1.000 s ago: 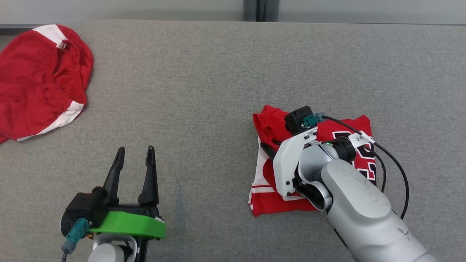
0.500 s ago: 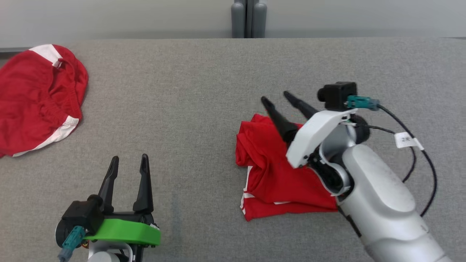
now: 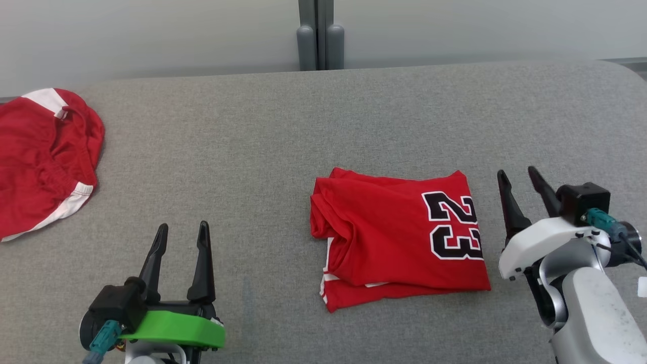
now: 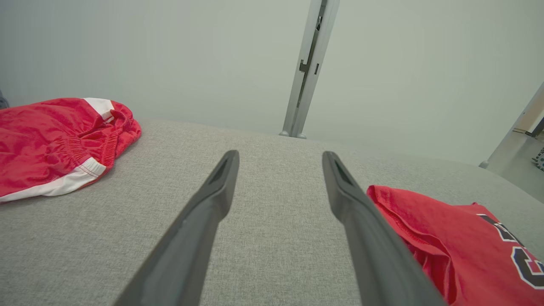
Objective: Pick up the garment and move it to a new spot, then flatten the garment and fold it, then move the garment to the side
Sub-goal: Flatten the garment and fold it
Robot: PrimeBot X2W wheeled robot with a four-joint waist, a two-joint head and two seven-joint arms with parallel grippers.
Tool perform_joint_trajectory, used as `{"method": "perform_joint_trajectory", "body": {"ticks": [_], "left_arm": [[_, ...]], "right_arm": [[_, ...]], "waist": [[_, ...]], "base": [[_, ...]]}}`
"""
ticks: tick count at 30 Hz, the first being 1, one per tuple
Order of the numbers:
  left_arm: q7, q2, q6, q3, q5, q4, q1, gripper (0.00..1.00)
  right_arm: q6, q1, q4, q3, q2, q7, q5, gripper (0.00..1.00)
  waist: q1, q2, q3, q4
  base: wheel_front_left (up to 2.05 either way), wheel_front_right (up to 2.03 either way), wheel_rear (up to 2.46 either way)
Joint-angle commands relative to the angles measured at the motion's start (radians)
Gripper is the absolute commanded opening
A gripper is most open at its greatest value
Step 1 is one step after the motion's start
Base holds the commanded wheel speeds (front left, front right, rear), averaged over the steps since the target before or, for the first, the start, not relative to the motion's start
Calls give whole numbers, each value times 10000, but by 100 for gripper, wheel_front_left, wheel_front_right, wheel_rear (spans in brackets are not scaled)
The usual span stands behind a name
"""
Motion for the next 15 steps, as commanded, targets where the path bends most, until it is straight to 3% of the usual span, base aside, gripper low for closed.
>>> {"method": "perform_joint_trajectory", "body": {"ticks": [1,15], "left_arm": [[-28,20,31,6,-30,-16,4,100],[-30,18,-56,-112,4,-29,-658,100]], "right_arm": [[-1,163,218,28,115,-103,-147,0],[-3,-1790,3573,1731,691,-953,-102,0]], "waist": [[0,0,131,5],[0,0,1066,735]], "base": [[0,0,0],[0,0,0]]}}
